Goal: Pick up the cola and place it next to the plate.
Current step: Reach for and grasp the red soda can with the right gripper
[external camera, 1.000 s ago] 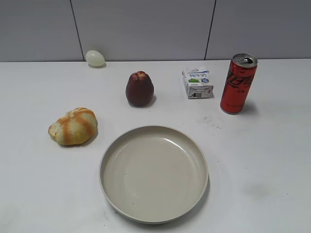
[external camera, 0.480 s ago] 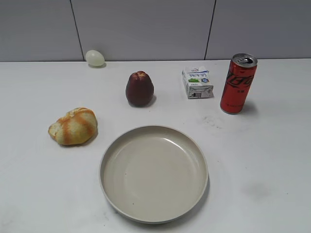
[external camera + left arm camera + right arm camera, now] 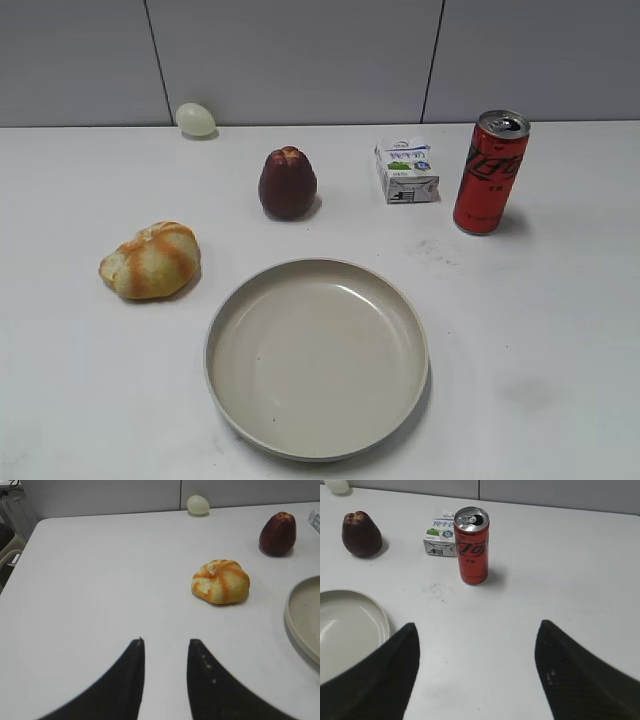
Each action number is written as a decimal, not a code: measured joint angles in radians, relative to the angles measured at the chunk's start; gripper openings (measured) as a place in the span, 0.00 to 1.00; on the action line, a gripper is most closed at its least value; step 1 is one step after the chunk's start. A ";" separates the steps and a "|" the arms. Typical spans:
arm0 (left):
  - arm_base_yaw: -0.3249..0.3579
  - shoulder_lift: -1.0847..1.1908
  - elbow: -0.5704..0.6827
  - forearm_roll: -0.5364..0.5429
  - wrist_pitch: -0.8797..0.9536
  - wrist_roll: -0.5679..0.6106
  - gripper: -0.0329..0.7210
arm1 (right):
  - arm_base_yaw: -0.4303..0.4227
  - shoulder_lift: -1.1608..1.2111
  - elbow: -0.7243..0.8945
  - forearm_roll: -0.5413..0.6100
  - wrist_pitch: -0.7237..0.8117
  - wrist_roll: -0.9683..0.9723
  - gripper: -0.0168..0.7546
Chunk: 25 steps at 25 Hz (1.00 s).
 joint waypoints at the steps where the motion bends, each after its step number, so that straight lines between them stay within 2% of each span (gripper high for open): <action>1: 0.000 0.000 0.000 0.000 0.000 0.000 0.35 | 0.000 0.061 -0.043 0.001 0.012 0.006 0.76; 12: 0.000 0.000 0.000 0.000 0.000 0.000 0.35 | 0.000 0.632 -0.511 0.051 0.229 0.050 0.79; 15: 0.000 0.000 0.000 0.000 0.000 0.000 0.35 | 0.000 0.760 -0.624 0.051 0.250 0.050 0.82; 25: 0.000 0.000 0.000 0.000 0.000 0.000 0.35 | 0.000 1.137 -0.979 0.071 0.378 0.050 0.83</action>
